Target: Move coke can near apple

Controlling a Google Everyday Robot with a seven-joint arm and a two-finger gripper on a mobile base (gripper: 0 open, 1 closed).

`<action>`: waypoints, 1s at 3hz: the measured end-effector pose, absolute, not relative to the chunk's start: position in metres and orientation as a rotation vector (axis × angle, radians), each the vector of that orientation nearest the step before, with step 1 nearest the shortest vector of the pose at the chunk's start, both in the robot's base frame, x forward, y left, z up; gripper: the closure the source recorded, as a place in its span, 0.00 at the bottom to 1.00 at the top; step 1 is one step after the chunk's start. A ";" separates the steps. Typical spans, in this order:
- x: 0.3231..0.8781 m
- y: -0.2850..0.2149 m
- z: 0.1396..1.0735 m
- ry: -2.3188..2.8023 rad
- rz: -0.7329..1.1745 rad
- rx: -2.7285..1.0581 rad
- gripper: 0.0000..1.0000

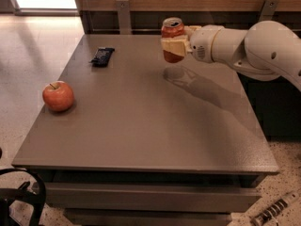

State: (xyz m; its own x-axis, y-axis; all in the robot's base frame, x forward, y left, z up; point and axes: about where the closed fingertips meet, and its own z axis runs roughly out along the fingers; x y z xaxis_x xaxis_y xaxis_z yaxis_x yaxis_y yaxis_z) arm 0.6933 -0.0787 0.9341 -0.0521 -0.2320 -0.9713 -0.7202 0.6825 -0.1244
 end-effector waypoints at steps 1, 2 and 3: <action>0.659 -0.034 0.926 1.584 0.541 -0.896 1.00; 0.639 -0.001 0.920 1.547 0.616 -0.964 1.00; 0.612 0.043 0.902 1.544 0.755 -1.009 1.00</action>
Offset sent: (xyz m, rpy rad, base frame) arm -0.0772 0.1071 -0.0214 0.0075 0.0077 0.2934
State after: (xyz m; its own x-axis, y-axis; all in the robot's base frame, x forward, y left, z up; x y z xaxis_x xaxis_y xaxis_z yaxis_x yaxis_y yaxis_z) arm 0.6120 0.0427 0.9015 -0.0486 -0.2073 -0.9771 -0.8985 0.4363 -0.0478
